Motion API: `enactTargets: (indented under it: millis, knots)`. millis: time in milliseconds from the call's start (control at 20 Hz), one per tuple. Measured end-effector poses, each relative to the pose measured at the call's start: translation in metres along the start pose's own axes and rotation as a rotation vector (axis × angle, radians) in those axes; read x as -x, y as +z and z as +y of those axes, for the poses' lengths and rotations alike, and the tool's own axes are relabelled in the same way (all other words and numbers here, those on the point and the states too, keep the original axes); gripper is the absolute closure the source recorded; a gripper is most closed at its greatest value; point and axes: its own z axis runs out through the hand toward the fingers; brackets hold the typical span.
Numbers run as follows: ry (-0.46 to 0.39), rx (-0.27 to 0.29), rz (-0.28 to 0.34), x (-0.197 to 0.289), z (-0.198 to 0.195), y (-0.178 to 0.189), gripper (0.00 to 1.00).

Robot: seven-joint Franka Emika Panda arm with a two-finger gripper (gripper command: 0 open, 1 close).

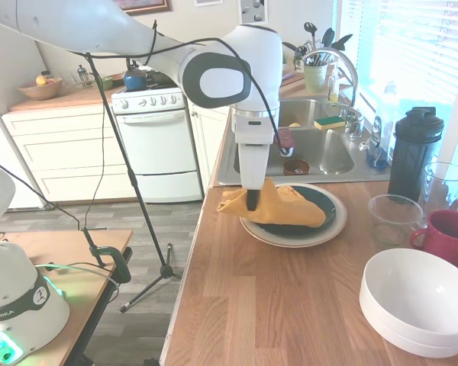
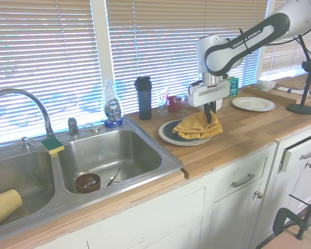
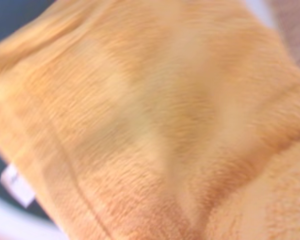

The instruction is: Wipe the blue plate in clockwise motion

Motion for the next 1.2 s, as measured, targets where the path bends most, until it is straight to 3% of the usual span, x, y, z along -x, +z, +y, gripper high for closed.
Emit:
enactTargets:
  millis: [650, 1200]
  knots:
    - [-0.071, -0.034, 0.017, 0.061, -0.038, -0.007, 1.0]
    - [-0.04, -0.092, 0.031, 0.036, -0.103, -0.014, 1.0]
